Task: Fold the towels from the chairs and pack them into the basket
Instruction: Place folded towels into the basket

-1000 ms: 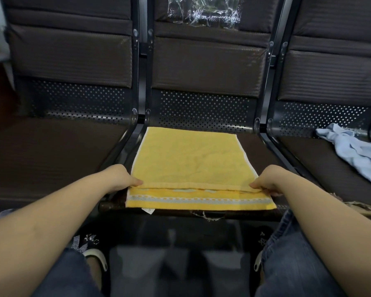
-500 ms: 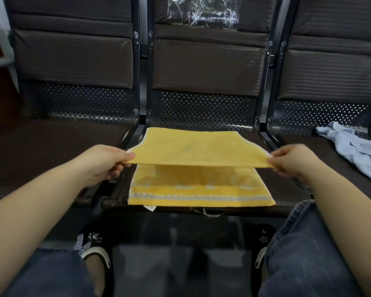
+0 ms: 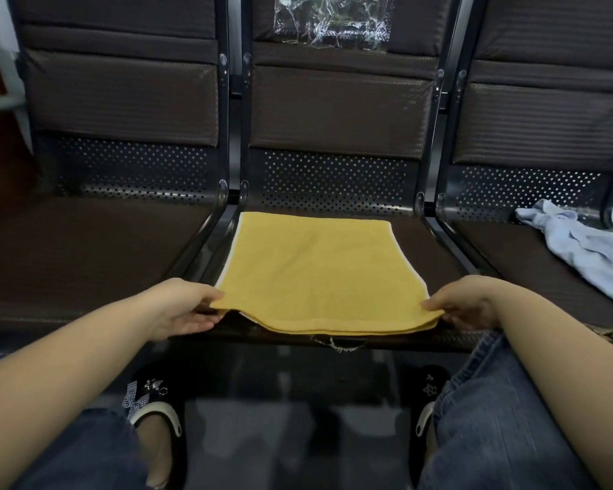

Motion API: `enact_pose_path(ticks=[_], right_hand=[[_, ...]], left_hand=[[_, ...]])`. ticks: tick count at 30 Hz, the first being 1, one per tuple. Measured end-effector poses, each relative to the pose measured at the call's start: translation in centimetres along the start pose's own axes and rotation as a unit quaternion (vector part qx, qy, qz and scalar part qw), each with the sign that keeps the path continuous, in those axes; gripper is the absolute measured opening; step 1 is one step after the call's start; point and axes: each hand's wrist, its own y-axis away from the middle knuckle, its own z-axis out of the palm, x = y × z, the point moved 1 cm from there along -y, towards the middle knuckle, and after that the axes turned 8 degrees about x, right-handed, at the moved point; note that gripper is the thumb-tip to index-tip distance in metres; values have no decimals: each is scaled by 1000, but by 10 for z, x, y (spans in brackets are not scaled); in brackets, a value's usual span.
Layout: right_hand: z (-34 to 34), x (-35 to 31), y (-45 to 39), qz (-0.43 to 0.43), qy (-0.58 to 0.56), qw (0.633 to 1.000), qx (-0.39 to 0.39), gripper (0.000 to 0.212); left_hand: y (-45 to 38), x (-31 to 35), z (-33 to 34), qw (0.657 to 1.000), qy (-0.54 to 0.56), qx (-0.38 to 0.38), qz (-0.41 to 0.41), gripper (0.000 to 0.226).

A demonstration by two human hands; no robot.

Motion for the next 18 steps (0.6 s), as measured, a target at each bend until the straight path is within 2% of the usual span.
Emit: enact_pose_path(ticks=[4, 8, 11, 13, 15, 18], right_hand=[[-5, 4, -1, 7, 7, 1000, -7, 17], [-7, 5, 4, -10, -18, 999, -26, 10], [-12, 3, 11, -73, -16, 997, -28, 9], [-16, -3, 17, -137, -57, 989, -7, 6], [-22, -9, 31, -187, -137, 973, -17, 18], [-33, -11, 51, -263, -261, 920, -125, 56]], left_hand=[[2, -1, -5, 999, -21, -38, -33, 17], [1, -4, -6, 998, -48, -38, -16, 16], [0, 0, -10, 999, -23, -37, 20, 20], [1, 10, -14, 997, 14, -29, 73, 24], [7, 27, -22, 988, 65, -32, 136, 31], [27, 46, -47, 967, 132, -100, 193, 45]])
